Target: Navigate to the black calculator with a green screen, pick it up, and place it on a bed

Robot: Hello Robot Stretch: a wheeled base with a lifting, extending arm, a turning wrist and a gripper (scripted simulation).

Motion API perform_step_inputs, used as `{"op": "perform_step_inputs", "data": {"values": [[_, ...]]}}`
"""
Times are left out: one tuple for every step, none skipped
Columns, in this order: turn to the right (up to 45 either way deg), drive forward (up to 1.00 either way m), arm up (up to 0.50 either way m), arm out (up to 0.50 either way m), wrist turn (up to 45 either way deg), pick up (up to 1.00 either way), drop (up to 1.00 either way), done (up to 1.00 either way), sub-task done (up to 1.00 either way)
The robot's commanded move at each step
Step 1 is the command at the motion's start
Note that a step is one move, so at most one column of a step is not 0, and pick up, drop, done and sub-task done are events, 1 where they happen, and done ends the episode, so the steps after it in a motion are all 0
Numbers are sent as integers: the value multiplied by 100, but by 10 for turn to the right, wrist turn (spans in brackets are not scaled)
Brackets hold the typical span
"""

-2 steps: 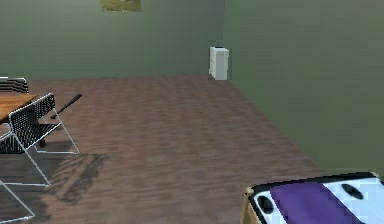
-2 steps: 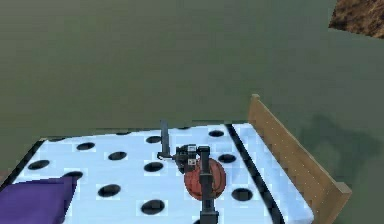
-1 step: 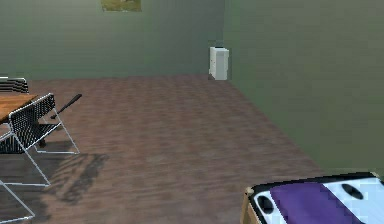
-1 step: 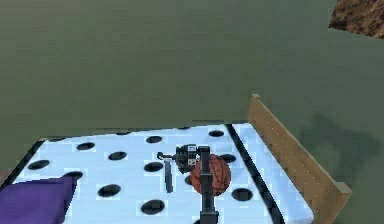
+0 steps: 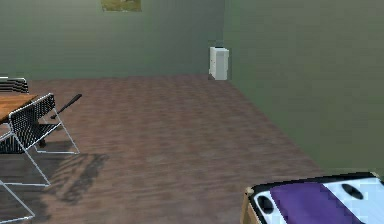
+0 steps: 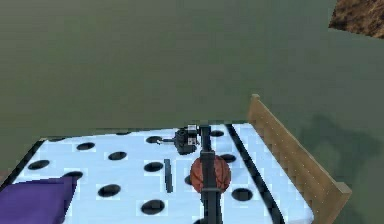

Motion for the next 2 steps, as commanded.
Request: {"op": "perform_step_inputs", "data": {"values": [[0, 0, 0, -8, 0, 0, 0, 0, 0], [0, 0, 0, 0, 0, 0, 0, 100, 0]]}}
